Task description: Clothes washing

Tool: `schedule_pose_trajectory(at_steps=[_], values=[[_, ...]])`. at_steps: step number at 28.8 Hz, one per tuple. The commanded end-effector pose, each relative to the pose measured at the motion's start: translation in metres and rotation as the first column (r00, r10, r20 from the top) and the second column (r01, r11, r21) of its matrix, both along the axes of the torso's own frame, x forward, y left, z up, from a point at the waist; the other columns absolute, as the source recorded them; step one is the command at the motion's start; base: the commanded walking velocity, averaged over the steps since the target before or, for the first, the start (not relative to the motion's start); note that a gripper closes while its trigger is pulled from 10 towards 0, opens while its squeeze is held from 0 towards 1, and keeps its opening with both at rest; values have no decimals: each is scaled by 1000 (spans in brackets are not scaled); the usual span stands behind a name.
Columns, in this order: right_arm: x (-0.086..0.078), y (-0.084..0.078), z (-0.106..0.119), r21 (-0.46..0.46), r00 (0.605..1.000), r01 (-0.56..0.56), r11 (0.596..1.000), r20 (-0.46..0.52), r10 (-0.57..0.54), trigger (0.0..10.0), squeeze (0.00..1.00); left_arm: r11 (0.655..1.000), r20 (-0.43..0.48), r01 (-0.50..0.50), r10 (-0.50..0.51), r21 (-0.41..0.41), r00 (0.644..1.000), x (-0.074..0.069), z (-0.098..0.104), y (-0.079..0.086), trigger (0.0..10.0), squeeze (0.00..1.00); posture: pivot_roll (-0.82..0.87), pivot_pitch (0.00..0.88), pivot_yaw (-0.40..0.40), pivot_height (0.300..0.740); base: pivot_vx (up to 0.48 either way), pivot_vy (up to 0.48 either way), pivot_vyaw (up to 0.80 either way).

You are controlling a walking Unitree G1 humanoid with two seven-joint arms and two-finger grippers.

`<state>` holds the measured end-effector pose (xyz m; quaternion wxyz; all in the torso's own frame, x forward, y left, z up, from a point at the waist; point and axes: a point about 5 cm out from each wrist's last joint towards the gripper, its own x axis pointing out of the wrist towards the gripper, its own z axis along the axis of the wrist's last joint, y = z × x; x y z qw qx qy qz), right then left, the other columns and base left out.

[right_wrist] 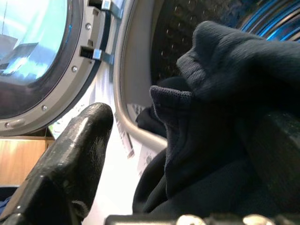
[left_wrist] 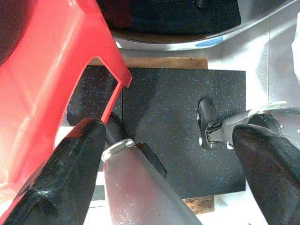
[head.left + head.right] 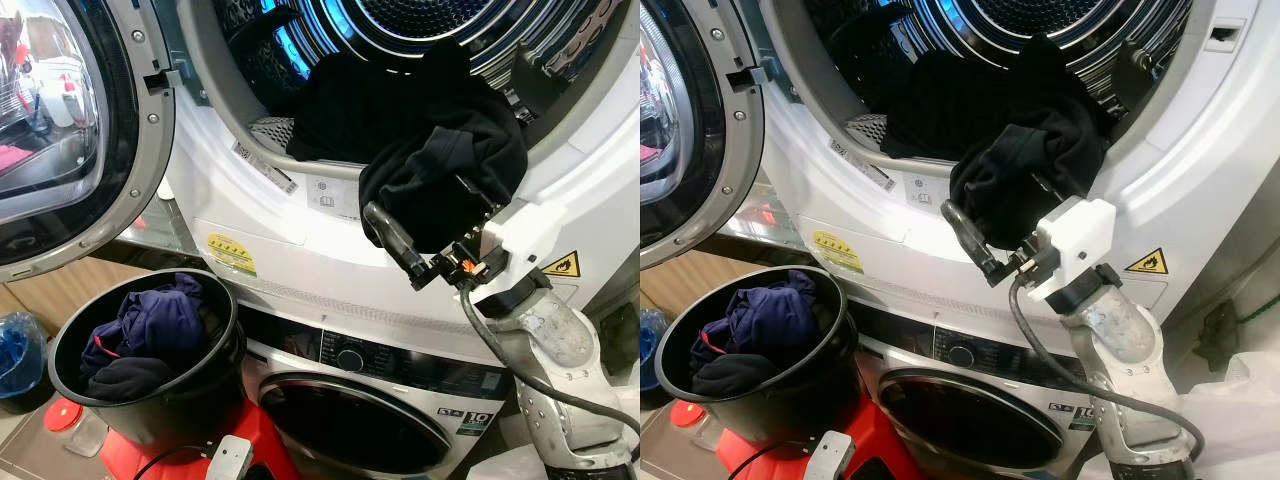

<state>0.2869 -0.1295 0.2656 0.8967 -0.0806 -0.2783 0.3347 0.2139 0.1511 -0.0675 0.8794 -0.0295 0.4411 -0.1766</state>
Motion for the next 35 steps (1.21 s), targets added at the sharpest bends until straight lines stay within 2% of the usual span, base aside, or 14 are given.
schedule_pose_trajectory(at_steps=[1,7,12,14,17,18,22,24,27,29,30,31,33,35], values=[[2,1,7,2,1000,12,1000,22,-12,10000,0,1000,-10,-17,17,17,1000,-3,-2,6,10000,0,-113,33,95,740,0,0,0],[22,9,14,-43,990,118,992,83,-114,10000,0,1000,-8,-15,15,21,1000,-3,-2,7,10000,0,-116,31,100,740,0,0,0],[45,40,35,-80,981,124,989,160,-110,10000,0,999,-7,-13,13,29,1000,-3,-2,9,10000,0,-113,31,103,740,0,0,0],[51,45,40,-86,978,132,988,174,-116,10000,0,999,-7,-15,15,29,1000,-3,-2,9,10000,0,-111,30,103,740,0,0,0],[74,63,72,-91,958,186,978,240,-160,10000,0,999,-5,-17,17,31,1000,-3,-1,10,10000,0,-103,27,99,740,0,0,0],[76,64,76,-94,953,199,976,252,-170,10000,0,999,-5,-17,17,32,1000,-3,-1,10,10000,0,-103,27,99,740,0,0,0],[94,72,130,-38,929,271,962,274,-251,10000,0,999,-4,-24,24,35,1000,-3,-2,11,10000,0,-94,22,96,740,0,0,0],[100,73,159,-36,897,360,932,288,-335,10000,0,999,-6,-29,29,37,1000,-5,-3,11,10000,0,-80,19,85,740,0,0,0],[101,71,173,-46,866,428,903,308,-395,10000,0,999,-5,-29,29,39,1000,-6,-3,11,10000,0,-62,16,74,740,0,0,0],[102,64,189,-26,819,520,854,301,-489,10000,0,999,-4,-31,31,42,999,-6,-4,11,10000,0,-47,15,63,740,0,0,0],[102,64,189,-26,819,520,854,301,-489,10000,0,999,-4,-31,31,42,999,-6,-4,11,10000,0,-47,15,63,740,0,0,0],[102,55,199,5,778,588,809,271,-567,10000,0,998,-5,-35,35,45,999,-8,-4,12,10000,0,-41,14,59,740,0,0,0],[106,49,199,14,768,618,786,204,-607,10000,0,998,-6,-36,37,47,999,-9,-5,12,10000,0,-25,11,45,740,0,0,0],[110,48,192,-38,750,650,759,193,-632,10000,0,998,-7,-38,38,47,999,-10,-5,11,10000,0,-16,9,40,740,0,0,0]])
